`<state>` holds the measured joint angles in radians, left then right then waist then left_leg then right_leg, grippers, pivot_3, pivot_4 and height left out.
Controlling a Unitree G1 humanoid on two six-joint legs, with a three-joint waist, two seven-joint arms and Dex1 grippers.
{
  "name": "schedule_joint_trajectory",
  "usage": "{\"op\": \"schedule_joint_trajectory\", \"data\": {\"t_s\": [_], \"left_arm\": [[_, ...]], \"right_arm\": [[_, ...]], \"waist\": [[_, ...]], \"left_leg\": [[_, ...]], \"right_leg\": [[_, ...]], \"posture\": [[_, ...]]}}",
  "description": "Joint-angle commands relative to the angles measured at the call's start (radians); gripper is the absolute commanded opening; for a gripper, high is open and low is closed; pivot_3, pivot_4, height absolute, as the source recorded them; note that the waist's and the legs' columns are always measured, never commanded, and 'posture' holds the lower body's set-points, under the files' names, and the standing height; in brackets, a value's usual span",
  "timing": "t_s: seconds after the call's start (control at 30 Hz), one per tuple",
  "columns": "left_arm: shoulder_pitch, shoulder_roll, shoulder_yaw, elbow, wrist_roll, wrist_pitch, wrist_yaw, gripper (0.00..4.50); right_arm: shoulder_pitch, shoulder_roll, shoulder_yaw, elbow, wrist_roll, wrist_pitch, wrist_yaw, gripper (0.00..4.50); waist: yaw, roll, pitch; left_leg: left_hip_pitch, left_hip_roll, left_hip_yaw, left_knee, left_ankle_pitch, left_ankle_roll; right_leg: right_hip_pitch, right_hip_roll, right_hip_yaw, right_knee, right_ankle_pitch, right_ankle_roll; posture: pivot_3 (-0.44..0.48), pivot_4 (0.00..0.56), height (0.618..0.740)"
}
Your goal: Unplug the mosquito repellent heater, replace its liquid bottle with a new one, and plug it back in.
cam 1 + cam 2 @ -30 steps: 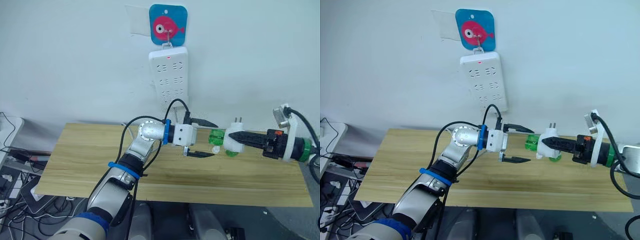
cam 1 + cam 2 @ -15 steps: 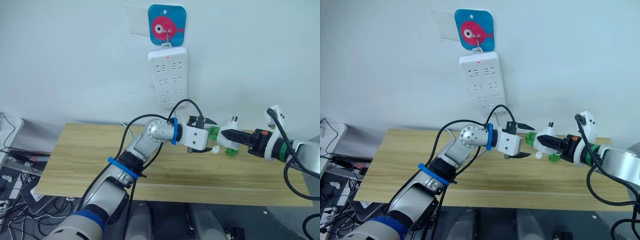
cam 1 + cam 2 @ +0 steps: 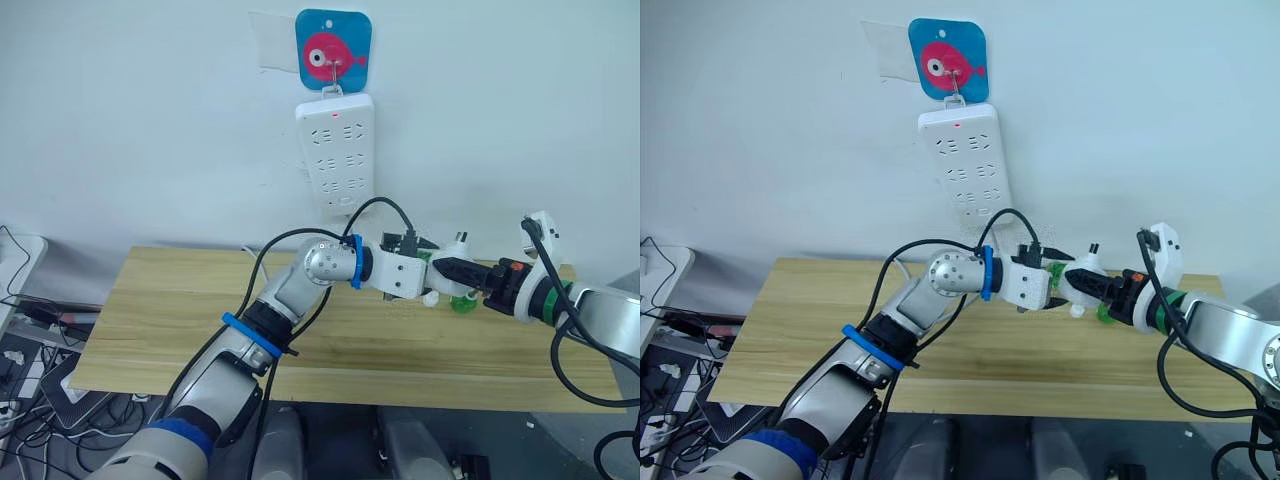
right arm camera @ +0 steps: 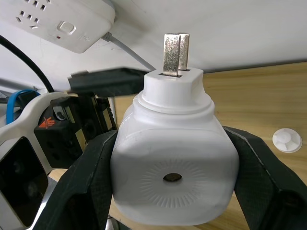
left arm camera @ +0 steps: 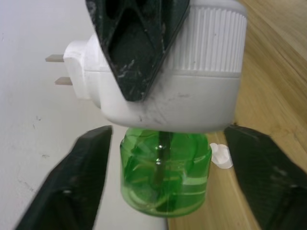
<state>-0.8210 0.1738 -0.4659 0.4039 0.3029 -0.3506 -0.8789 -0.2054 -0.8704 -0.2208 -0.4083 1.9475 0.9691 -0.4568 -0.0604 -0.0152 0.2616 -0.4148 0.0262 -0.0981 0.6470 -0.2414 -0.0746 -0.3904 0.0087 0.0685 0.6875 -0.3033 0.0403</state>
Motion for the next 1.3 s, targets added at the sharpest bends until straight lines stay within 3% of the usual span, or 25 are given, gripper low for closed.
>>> {"op": "schedule_joint_trajectory", "data": {"t_s": [0.03,0.23,0.3,0.4,0.53,0.73,0.93,1.1,1.3], "left_arm": [[-0.015,-0.002,-0.008,-0.015,-0.009,0.003,0.0,2.37],[-0.013,-0.005,-0.009,-0.003,-0.019,-0.015,-0.002,2.23],[-0.015,-0.008,-0.005,0.011,-0.029,-0.033,0.0,2.23],[-0.01,-0.025,0.015,0.048,-0.078,-0.037,-0.012,2.23],[0.023,-0.076,0.07,0.088,-0.197,0.004,-0.015,2.23],[0.143,-0.186,0.172,0.039,-0.439,0.19,-0.064,2.23],[0.203,-0.247,0.229,-0.07,-0.57,0.381,-0.027,2.23],[0.202,-0.254,0.242,-0.096,-0.591,0.427,-0.012,2.23],[0.216,-0.245,0.224,-0.11,-0.572,0.407,-0.016,2.23]], "right_arm": [[0.002,-0.005,-0.021,-0.046,0.025,-0.024,0.007,2.95],[-0.002,-0.008,-0.02,-0.055,0.025,-0.028,0.015,2.95],[-0.001,-0.014,-0.028,-0.063,0.025,-0.032,0.026,3.67],[0.034,-0.117,-0.053,-0.11,0.025,0.003,0.087,4.48],[0.179,-0.155,-0.123,-0.252,0.003,-0.05,0.093,4.48],[0.365,0.034,-0.156,-0.519,-0.344,-0.221,0.06,4.48],[0.43,0.171,-0.002,-0.635,-0.851,-0.32,0.116,4.48],[0.399,0.311,0.139,-0.61,-1.078,-0.383,0.123,4.48],[0.318,0.403,0.245,-0.564,-1.265,-0.413,0.171,4.48]], "waist": [[0.0,0.0,0.0],[-0.001,0.0,0.0],[-0.002,0.0,0.0],[-0.004,0.002,-0.001],[-0.001,0.002,-0.001],[-0.013,0.003,-0.002],[-0.03,0.004,-0.003],[-0.045,0.009,-0.013],[-0.054,0.01,-0.017]], "left_leg": [[0.0,0.0,0.0,0.0,0.0,0.0],[0.0,0.0,0.0,0.0,0.0,0.0],[0.0,0.0,0.0,0.0,0.0,0.0],[0.0,-0.001,0.0,0.0,0.0,0.0],[-0.001,0.0,-0.001,0.0,0.0,0.001],[0.0,-0.001,-0.001,0.001,0.001,0.0],[0.004,-0.001,-0.001,0.002,0.004,-0.003],[0.007,0.001,0.002,0.0,0.005,-0.004],[0.007,0.001,0.002,-0.001,0.006,-0.005]], "right_leg": [[0.0,0.0,0.0,0.0,0.0,0.0],[0.0,0.0,0.0,0.001,0.0,0.0],[0.0,0.0,0.0,0.001,0.0,0.0],[0.0,0.0,0.0,0.001,0.0,0.0],[0.0,-0.001,-0.001,0.0,0.0,0.0],[-0.001,-0.001,-0.001,0.001,0.0,0.0],[0.0,0.001,0.001,0.008,-0.002,0.004],[0.0,0.003,0.003,0.009,-0.003,0.004],[0.0,0.003,0.003,0.009,-0.001,0.002]], "posture": [[-0.122,0.223,0.74],[-0.128,0.221,0.74],[-0.13,0.221,0.74],[-0.136,0.218,0.74],[-0.143,0.212,0.74],[-0.181,0.202,0.74],[-0.206,0.194,0.74],[-0.208,0.187,0.74],[-0.202,0.182,0.74]]}}
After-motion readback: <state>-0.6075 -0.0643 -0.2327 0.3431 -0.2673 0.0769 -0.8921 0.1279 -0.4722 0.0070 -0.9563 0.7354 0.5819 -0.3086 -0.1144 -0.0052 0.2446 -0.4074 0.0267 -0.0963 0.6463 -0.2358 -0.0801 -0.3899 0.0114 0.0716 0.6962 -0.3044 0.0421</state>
